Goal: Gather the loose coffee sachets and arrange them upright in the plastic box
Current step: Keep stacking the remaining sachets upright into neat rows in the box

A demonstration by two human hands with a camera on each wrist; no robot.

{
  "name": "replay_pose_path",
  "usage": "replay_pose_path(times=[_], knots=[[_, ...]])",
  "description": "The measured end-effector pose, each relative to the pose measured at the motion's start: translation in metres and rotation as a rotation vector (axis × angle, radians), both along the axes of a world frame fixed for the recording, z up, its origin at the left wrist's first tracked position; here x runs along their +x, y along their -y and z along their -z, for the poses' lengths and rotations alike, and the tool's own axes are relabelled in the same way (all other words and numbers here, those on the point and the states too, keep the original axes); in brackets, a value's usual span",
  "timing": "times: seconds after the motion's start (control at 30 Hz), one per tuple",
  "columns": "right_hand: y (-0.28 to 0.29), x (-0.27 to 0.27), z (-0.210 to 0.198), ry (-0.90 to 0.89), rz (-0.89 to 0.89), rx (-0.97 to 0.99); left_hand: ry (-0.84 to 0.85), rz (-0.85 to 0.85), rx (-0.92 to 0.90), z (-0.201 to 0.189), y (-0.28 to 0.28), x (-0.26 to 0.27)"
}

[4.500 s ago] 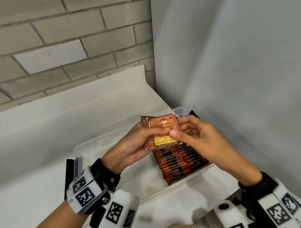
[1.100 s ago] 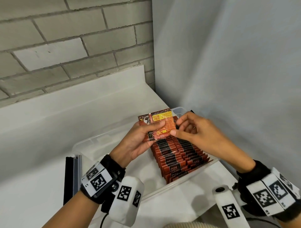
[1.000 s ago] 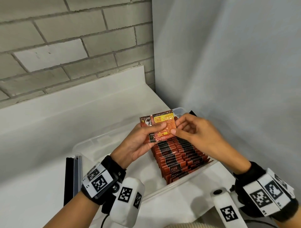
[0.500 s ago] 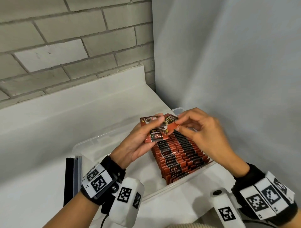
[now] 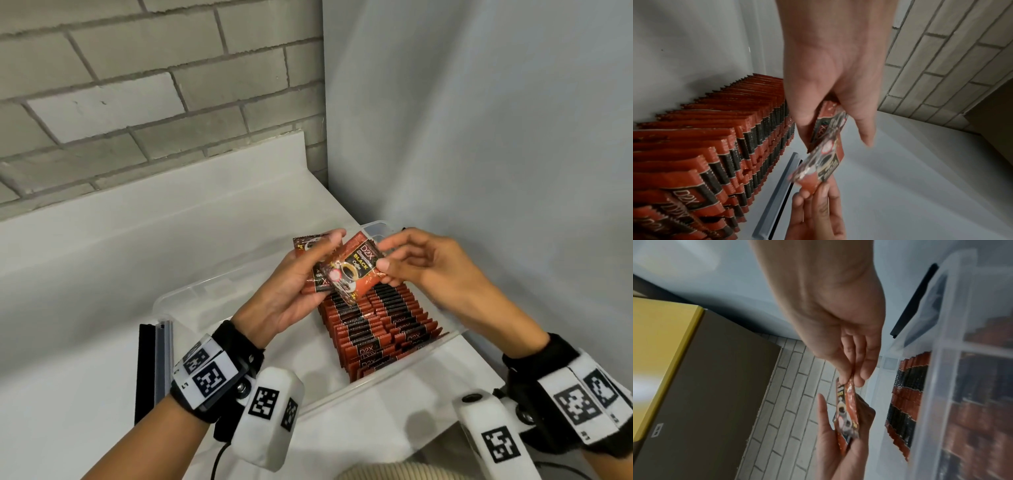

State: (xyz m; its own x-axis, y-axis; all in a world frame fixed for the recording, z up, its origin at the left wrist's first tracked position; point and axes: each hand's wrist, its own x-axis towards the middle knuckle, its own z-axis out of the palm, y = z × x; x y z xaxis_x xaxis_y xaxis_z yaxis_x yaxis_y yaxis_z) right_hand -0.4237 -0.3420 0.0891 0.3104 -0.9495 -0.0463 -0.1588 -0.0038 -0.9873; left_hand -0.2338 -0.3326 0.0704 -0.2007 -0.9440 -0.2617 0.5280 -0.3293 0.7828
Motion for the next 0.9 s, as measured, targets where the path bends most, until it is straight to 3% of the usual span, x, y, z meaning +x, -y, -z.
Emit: replay_pose_path(times=[0.13,0.27,0.47,0.9], knots=[[-0.013,-0.012,-0.002,-0.112,-0.287,-0.006,-0.053,-0.091,0.062,-0.001,0.005,0.002],[-0.022,-0.017,-0.002,-0.392,-0.579,-0.093,-0.073,-0.086,0.090,0.000,0.004,0.000],[-0.020,-0.019,-0.003,-0.664,-0.714,-0.212,-0.099,-0.106,0.142,0.001,0.004,0.001],[-0.014,-0.007,-0.001,-0.808,-0.818,-0.292,-0.140,-0.099,0.149,0.001,0.004,0.003]])
